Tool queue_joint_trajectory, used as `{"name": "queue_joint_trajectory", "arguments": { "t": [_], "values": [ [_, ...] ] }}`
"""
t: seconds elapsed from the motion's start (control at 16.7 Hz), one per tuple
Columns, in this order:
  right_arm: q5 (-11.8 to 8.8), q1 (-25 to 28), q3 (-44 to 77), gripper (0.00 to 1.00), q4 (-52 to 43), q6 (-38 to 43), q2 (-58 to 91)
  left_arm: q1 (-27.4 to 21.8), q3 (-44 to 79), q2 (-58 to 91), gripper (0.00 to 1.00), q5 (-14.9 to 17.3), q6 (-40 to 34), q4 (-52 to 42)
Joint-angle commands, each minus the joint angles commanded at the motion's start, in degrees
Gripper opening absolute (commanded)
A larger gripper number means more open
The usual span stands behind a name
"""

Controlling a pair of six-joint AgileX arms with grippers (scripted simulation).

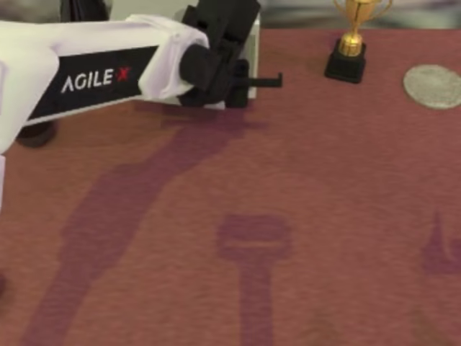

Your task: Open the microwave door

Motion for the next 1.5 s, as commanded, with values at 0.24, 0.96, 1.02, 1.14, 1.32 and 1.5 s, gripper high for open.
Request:
{"name": "queue_joint_trajectory", "arguments": {
  "t": [0.24,0.96,1.02,1.14,1.32,1.5],
  "values": [
    [0.0,0.0,0.0,1.0,0.0,0.0,0.0,0.2,-1.16,-0.4,0.0,0.45,0.84,0.37],
    [0.0,0.0,0.0,1.0,0.0,0.0,0.0,0.2,-1.16,-0.4,0.0,0.45,0.84,0.37],
    [0.0,0.0,0.0,1.0,0.0,0.0,0.0,0.2,-1.16,-0.4,0.0,0.45,0.84,0.37],
    [0.0,0.0,0.0,1.0,0.0,0.0,0.0,0.2,-1.16,-0.4,0.0,0.45,0.84,0.37],
    [0.0,0.0,0.0,1.0,0.0,0.0,0.0,0.2,-1.16,-0.4,0.0,0.45,0.84,0.37],
    [0.0,0.0,0.0,1.0,0.0,0.0,0.0,0.2,-1.16,-0.4,0.0,0.45,0.84,0.37]
  ]
}}
